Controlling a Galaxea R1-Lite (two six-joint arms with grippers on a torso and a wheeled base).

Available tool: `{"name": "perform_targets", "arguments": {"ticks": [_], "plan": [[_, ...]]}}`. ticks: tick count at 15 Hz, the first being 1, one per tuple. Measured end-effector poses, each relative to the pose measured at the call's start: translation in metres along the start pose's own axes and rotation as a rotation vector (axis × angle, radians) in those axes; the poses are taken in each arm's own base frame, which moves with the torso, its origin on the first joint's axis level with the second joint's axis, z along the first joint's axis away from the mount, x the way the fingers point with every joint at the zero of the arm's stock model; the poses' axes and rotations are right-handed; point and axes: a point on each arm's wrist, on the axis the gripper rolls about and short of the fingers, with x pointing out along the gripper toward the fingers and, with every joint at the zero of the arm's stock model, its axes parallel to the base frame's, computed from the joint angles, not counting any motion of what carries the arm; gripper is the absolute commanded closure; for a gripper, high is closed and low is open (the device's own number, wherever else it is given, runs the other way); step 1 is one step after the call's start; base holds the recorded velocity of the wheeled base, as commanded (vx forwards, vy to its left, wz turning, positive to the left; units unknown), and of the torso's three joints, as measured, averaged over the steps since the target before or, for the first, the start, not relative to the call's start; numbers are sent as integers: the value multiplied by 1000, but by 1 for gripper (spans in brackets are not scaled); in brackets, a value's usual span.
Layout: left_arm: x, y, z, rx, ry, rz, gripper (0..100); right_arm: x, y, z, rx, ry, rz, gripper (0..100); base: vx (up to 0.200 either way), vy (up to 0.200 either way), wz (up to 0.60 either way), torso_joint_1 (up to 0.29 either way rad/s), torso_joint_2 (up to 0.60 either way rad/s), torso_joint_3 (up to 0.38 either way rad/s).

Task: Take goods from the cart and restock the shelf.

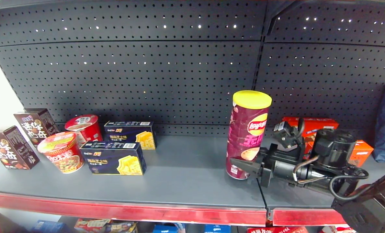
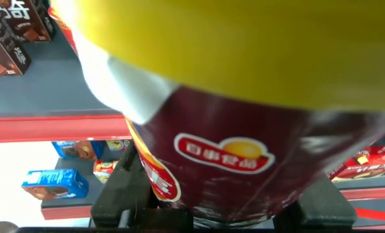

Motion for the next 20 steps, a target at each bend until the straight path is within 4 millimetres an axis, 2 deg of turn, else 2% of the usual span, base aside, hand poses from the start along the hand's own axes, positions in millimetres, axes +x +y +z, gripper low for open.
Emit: {"name": "perform_targets", "arguments": {"ticks": [5,13,20], "plan": [[0,0,0,0,0,0,100,-7,6,-20,13,19,1,100,0,0,0,0,0,0],[0,0,2,0,-7,0,100,9,-1,-50,23,28,-27,100,0,0,0,0,0,0],[1,0,-2,-1,8,3,100,17,0,-58,38,42,-12,100,0,0,0,0,0,0]]}}
